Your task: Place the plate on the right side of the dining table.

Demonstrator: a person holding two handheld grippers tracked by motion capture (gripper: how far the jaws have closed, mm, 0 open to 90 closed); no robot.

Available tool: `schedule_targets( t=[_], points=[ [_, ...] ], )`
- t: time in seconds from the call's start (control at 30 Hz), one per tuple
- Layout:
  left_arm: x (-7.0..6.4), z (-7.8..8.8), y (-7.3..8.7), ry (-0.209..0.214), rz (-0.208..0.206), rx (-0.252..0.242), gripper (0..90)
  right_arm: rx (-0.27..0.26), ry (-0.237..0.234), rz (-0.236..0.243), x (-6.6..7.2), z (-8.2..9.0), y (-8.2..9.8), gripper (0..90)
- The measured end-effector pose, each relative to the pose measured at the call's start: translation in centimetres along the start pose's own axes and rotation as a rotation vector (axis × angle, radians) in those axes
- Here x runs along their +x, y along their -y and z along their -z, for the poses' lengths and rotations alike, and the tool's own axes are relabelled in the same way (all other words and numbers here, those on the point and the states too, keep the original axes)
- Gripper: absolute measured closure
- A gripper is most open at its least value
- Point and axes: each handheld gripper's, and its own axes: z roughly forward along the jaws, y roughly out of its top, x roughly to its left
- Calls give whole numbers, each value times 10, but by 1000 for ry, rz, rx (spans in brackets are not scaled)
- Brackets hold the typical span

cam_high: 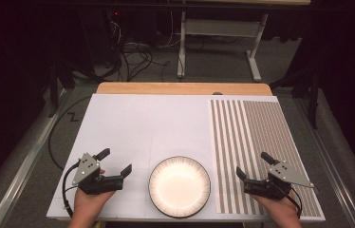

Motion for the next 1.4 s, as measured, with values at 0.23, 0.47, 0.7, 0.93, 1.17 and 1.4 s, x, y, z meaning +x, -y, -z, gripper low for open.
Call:
schedule_targets(
  t=[0.23, 0.47, 0.7, 0.93, 1.17, 1.4],
  points=[
    [0, -1, -2, 13, 11, -10, 45, 8, -8, 18, 2, -1, 0, 12],
    [3, 3, -4, 10, 18, -17, 42, 2, 5, 16, 2, -1, -2, 16],
    [4, 0, -3, 6, 22, -6, 29, 13, 4, 26, 4, -2, -2, 15],
    [1, -2, -3, 13, 33, -12, 28, 18, -1, 19, 8, -3, -6, 15],
    [2, -1, -5, 11, 25, -12, 18, 29, -37, 45, 25, -13, -18, 19],
    [2, -2, -6, 16, 33, -5, 8, 53, -88, 75, 45, -25, -29, 21]
  ],
)
